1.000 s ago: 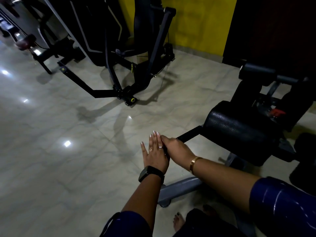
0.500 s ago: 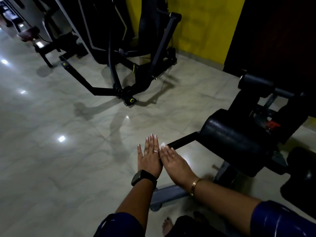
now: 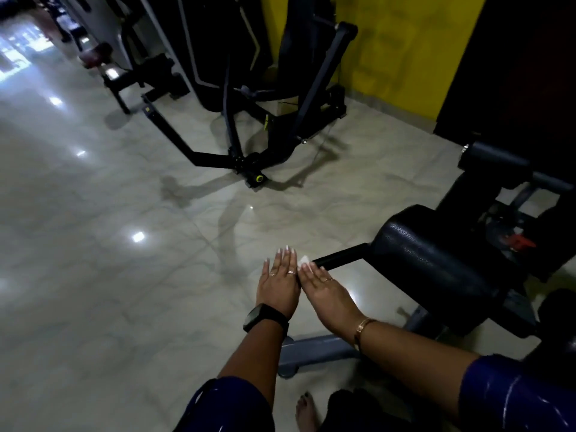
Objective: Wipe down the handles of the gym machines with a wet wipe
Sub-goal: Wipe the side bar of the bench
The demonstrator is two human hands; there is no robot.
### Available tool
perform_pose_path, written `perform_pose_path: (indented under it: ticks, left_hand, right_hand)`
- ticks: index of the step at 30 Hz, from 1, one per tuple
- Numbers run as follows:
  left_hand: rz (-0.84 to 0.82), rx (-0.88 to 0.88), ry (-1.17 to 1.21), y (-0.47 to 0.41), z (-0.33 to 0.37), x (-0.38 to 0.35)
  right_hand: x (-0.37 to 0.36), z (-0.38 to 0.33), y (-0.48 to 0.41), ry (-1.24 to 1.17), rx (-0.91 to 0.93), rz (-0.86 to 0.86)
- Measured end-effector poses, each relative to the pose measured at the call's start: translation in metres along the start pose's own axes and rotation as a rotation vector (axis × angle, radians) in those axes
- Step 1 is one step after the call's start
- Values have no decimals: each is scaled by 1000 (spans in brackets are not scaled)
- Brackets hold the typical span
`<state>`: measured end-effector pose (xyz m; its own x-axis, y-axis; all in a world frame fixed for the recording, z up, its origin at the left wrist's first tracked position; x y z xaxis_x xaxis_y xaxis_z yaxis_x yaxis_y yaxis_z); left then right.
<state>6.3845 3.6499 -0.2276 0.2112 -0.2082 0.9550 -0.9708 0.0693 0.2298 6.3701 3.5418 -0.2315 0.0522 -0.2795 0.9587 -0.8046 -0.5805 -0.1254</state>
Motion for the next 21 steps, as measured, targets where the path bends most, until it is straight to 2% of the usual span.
perform_pose_path:
  ticks: [2,7,8,14,17,21]
  left_hand:
    - [-18,-12,17,1,-1,1]
    - [-31,-40,-3,2,-3,4]
    - [-38,-62,-25,3,-3,4]
    - [-27,-146,-101,-2,-9,2]
    - [-29,-175,-92,-3,-10,1]
    - [-4,-242,-86,-5,-14,-2]
  right_hand:
    - [5,3,-8,-41,28,37]
    - [6,53,-10,-164,-206,5]
    - [3,56,-6,-218,-249,41]
    - [-1,15,2,-389,-229,122]
    - [-2,20,-5,-327,-243,17]
    - [-15,47,-2,-221,-361,32]
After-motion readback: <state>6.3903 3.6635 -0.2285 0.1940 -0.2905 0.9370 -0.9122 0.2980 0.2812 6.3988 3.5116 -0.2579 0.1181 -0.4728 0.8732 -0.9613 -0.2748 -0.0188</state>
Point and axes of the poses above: each hand's wrist, its own y-axis away from the middle knuckle, its own x-axis out of the back of the hand, z = x × y, the point moved 4 cm from there along -y, towards the middle knuckle, and after that the axes turned 8 degrees about -y, right-handed, at the moved point
